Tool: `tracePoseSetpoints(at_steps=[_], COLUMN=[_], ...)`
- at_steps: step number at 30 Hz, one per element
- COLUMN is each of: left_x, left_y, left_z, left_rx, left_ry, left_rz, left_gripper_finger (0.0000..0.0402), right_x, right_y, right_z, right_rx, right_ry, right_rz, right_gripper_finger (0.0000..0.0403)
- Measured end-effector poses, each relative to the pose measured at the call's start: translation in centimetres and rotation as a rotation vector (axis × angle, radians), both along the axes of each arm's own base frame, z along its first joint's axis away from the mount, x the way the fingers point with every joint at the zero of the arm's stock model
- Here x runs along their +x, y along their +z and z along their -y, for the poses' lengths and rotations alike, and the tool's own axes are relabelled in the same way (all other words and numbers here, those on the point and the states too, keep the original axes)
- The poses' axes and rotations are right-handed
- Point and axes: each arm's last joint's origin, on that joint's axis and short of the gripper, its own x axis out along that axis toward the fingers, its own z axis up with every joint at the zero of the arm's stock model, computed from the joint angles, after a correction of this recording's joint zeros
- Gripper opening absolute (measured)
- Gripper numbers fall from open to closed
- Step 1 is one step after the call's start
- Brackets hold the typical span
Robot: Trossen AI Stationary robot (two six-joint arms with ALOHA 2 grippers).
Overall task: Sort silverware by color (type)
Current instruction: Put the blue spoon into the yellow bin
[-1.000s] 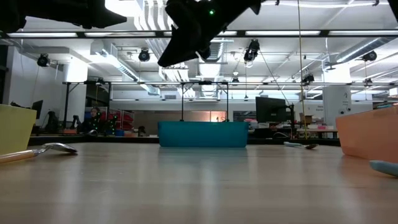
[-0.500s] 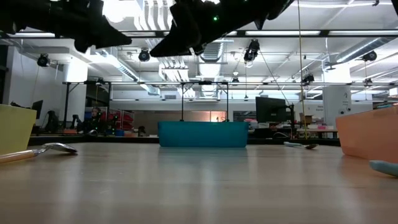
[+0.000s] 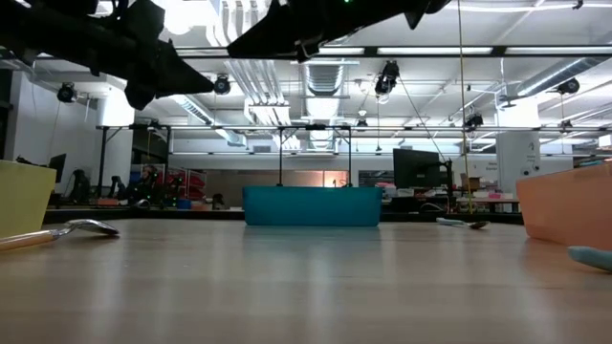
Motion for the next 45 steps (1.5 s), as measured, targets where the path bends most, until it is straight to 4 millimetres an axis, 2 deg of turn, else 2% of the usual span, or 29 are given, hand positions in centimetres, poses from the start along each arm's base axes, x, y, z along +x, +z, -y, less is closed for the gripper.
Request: tracePoseSetpoints(at_steps=[8,16,23,29,38,45], left_x=[0.5,0.6,0.6,0.6,0.6,0.6], left_y=[-0.5,-0.5,-0.5,-0.5,-0.5,-0.5], left_z=[0.2,0.2,0.2,0.2,0.2,0.2], left_rx=[-0.037,-0.039,-0.039,-0.038,-0.035,-0.037], left_ry=[-0.019,-0.019,-0.019,-0.017,-0.017,-0.016], left_rz=[-0.007,-0.005,0.0,-0.001,-0.004,-0.002], left_gripper_finger=[0.0,0.0,0.0,0.0,0.0,0.0], right_x=[-1.8,-5.0,-8.2,-10.1,-11.0,-12.4], right_y=[0.8,0.7,0.9,1.4,0.6,0.1], right_z=[-0.5,-0.1,1.4,2.1,3.8,6.4], right_rx=[-0.003,0.014,0.024,0.065,0.148,0.218], right_ry=[0.011,-0.009,-0.301,-0.359,-0.554,-0.87], right_rz=[0.017,0.116,0.172,0.203,0.172,0.15], right_gripper_finger=[0.0057,0.0056,0.0056,0.0056,0.0056,0.0048])
